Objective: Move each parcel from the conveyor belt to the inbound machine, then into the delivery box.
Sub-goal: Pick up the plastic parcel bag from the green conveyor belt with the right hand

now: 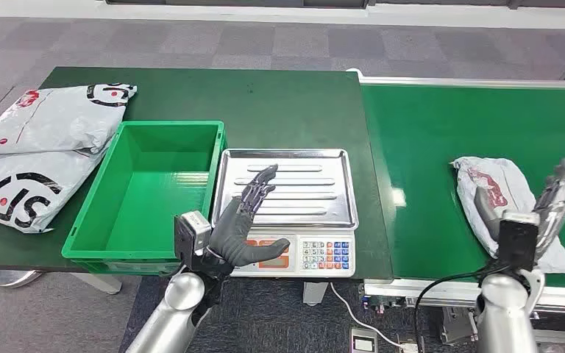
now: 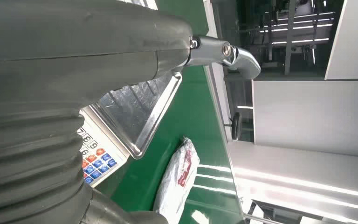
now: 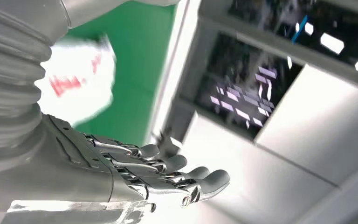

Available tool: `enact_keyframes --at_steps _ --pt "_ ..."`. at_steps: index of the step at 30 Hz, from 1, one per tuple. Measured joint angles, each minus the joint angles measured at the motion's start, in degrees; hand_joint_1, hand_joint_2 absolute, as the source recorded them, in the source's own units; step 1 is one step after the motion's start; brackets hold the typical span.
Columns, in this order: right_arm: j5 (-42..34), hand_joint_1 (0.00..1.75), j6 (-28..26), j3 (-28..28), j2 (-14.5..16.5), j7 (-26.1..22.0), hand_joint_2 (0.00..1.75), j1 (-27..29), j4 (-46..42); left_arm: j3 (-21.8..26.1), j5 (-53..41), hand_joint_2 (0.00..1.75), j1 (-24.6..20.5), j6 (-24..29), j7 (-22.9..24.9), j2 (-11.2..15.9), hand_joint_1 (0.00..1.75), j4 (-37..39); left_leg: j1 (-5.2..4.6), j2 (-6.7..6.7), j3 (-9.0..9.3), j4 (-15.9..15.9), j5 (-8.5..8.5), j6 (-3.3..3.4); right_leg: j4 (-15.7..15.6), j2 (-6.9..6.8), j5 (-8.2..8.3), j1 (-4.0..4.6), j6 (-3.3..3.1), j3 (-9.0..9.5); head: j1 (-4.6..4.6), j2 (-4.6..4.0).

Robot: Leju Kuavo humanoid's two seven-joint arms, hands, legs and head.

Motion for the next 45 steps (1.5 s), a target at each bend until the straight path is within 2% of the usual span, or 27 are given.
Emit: enact_keyframes --at_steps 7,16,20,22,27,30,33,36,39,45 --pt "3.34 0.00 -0.75 -4.17 -4.23 1.41 1.75 -6.29 7.29 0.02 -0.32 1.75 0.14 -0.03 0.23 -0.09 0.00 -1.02 -0.06 -0.07 -0.01 0.02 0.05 0.09 0.00 -0.06 0.03 -0.05 0.05 0.02 0.00 0.00" --pt "5.41 0.00 -1.65 -5.27 -6.65 2.24 1.75 -9.53 13.27 0.02 -0.28 1.75 0.22 -0.01 0.28 -0.17 0.00 -1.36 -0.06 -0.09 -0.03 0.01 0.03 0.10 0.00 -0.06 0.01 -0.05 0.09 0.01 0.00 0.00" --pt "9.85 0.00 -2.18 -5.24 -9.98 3.30 1.75 -14.45 21.77 0.02 0.55 1.75 0.45 0.31 -0.50 0.16 0.00 -1.32 -0.08 -0.10 -0.06 0.02 0.03 0.11 0.00 -0.07 0.02 -0.06 0.11 0.02 0.00 0.00" --pt "12.86 0.00 -1.37 -4.91 -11.56 5.76 1.75 -17.34 26.70 0.02 0.92 1.75 0.57 0.47 -0.84 0.33 0.00 -1.28 -0.08 -0.11 -0.07 0.03 0.05 0.14 0.00 -0.08 0.04 -0.07 0.13 0.02 0.00 0.00" --pt "20.61 0.00 5.40 -2.22 -14.95 16.82 1.75 -22.58 38.72 -0.15 1.46 1.75 0.62 0.51 -0.52 0.42 0.00 -1.29 -0.09 -0.23 -0.07 0.06 0.09 0.20 0.00 -0.17 0.07 -0.08 0.18 0.03 0.00 0.00" --pt "23.44 0.00 10.07 -0.72 -16.36 23.51 1.75 -23.18 43.88 -0.41 1.58 1.75 0.68 0.34 0.60 0.39 0.00 -1.35 -0.09 -0.38 -0.08 0.06 0.10 0.21 0.00 -0.25 0.07 -0.07 0.22 0.05 0.00 0.00" --pt "25.10 0.00 17.24 0.22 -17.08 29.60 1.75 -22.95 48.05 -0.54 1.70 1.75 0.77 0.33 1.10 0.37 0.00 -1.37 -0.09 -0.38 -0.10 0.05 0.08 0.20 0.00 -0.23 0.05 -0.08 0.25 0.03 0.00 0.00" --pt "25.93 0.00 25.26 0.55 -17.20 33.88 1.75 -22.68 51.13 -0.55 2.30 1.75 0.82 0.48 1.15 0.37 0.00 -1.37 -0.09 -0.36 -0.11 0.04 0.06 0.20 0.00 -0.20 0.03 -0.08 0.26 0.01 0.00 0.00" --pt "26.98 0.00 31.01 0.75 -17.16 37.18 1.75 -22.66 53.18 -0.56 2.56 1.75 0.87 0.68 1.15 0.37 0.00 -1.33 -0.09 -0.36 -0.11 0.04 0.07 0.20 0.00 -0.22 0.03 -0.08 0.26 0.02 0.00 0.00" --pt "29.70 0.00 36.07 1.66 -17.13 42.67 1.75 -22.70 54.92 -0.63 2.59 1.75 1.07 1.30 1.15 0.09 0.00 -0.94 -0.09 -0.36 -0.11 0.04 0.07 0.21 0.00 -0.22 0.03 -0.08 0.27 0.03 0.00 0.00"
